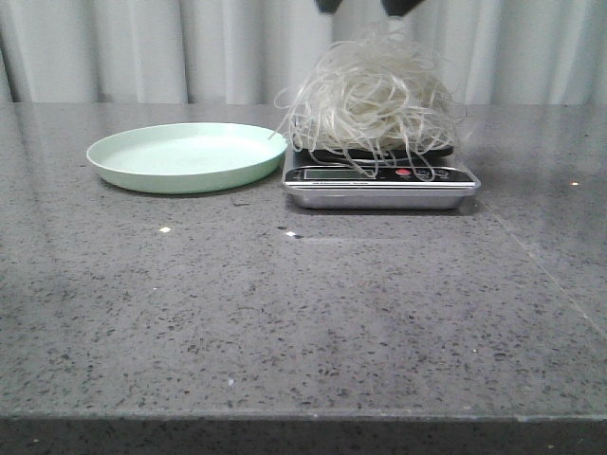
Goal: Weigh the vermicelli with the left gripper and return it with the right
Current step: 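Lower the right gripper and grasp the vermicelli on the scale, then carry the vermicelli with the right gripper back onto the plate and release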
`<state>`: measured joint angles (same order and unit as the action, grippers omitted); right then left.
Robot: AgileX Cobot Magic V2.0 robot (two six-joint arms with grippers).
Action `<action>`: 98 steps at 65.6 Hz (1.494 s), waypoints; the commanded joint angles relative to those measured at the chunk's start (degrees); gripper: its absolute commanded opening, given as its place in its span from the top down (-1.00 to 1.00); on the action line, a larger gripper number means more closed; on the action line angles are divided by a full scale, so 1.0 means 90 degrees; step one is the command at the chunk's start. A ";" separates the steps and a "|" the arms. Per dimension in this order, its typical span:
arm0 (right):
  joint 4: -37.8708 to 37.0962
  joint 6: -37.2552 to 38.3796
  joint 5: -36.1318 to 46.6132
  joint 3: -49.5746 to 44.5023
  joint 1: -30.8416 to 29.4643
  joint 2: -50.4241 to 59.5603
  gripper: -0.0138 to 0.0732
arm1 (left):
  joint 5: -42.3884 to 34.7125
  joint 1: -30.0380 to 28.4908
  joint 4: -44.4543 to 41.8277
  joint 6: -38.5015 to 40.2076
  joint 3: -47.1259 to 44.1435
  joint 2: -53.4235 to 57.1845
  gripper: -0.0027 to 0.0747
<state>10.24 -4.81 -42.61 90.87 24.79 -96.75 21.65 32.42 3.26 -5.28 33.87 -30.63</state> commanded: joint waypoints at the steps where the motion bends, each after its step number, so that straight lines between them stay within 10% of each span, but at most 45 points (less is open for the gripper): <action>1: 0.0011 -0.0032 -0.0372 0.0535 0.0011 -0.0189 -0.72 | -0.0524 -0.0009 0.0074 0.0074 0.0158 -0.0019 0.59; 19: -0.0025 -0.0032 -0.1367 0.0636 0.0018 -0.1013 -0.63 | -0.0535 -0.0009 0.0074 0.0074 0.0158 -0.0019 0.59; 31: -0.0177 -0.0039 -0.1612 0.0669 0.0018 -0.1100 0.42 | -0.0535 -0.0009 0.0074 0.0074 0.0158 -0.0019 0.59; 81: 0.0811 -0.0126 -0.0228 0.2722 0.1224 -0.1757 0.24 | -0.0535 -0.0009 0.0074 0.0074 0.0158 -0.0019 0.58; 98: 0.0927 -0.0128 -0.0222 0.2759 0.1204 -0.1996 -0.75 | -0.0535 -0.0009 0.0074 0.0074 0.0158 -0.0019 0.59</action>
<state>17.64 -5.24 -47.54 113.44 36.05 -119.52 21.65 32.42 3.38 -5.28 33.87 -30.63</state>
